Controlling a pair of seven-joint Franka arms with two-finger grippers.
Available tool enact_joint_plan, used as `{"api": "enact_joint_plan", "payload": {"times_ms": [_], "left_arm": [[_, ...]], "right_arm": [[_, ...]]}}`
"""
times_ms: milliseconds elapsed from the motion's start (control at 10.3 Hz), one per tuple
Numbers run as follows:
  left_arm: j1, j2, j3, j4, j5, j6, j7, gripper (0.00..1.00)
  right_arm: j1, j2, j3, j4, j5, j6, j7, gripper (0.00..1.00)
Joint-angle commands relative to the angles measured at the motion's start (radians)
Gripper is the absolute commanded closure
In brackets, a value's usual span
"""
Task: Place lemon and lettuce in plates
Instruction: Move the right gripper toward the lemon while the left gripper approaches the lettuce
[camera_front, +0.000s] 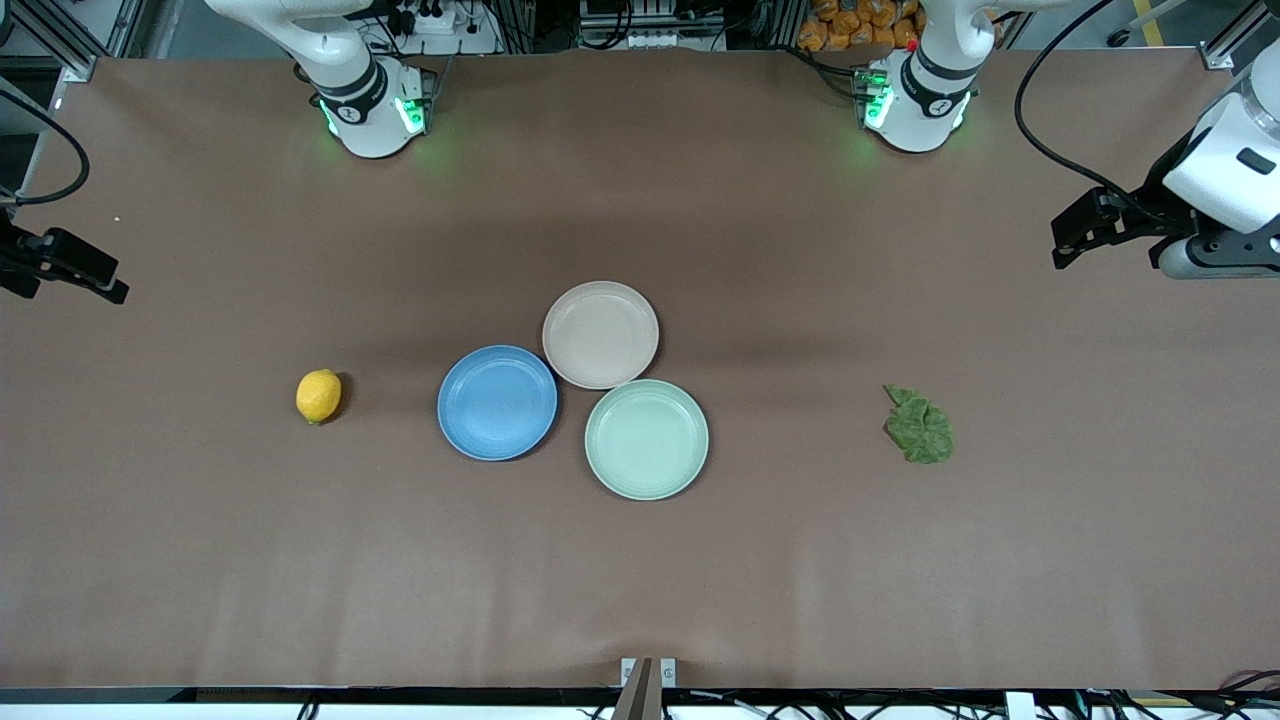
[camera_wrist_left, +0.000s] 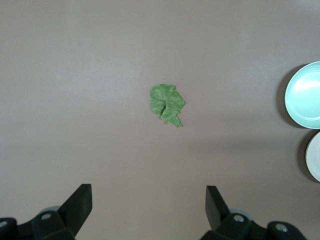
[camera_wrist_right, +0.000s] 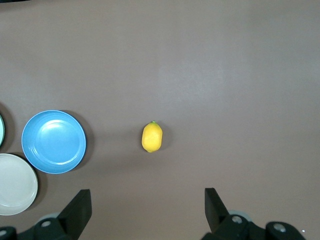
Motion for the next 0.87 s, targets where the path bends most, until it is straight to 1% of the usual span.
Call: {"api": "enact_joint_plan", "payload": {"times_ms": [0, 290, 484, 677, 774], "left_arm": [[0.006, -0.01, -0.006, -0.007, 0.0, -0.012, 0.031, 0.0], [0.006, -0.005, -0.006, -0.008, 0.001, -0.014, 0.03, 0.0], [0.006, -0.002, -0.006, -0.031, 0.0, -0.02, 0.036, 0.0], [0.0, 0.002, -0.007, -0.071, -0.002, -0.013, 0.037, 0.0], [-0.005, -0.001, -0.007, -0.12, 0.0, 0.033, 0.039, 0.0]], "right_arm": [[-0.012, 0.002, 0.004, -0.002, 0.016, -0.001, 0.009, 0.0], [-0.011, 0.005, 0.004, -0.002, 0.016, 0.001, 0.009, 0.0], [-0.009, 0.016, 0.004, -0.002, 0.018, 0.005, 0.009, 0.0], [-0.008, 0.057, 0.004, 0.0, 0.016, 0.016, 0.009, 0.0], [-0.006, 0.095, 0.004, 0.0, 0.016, 0.037, 0.009, 0.0]]}}
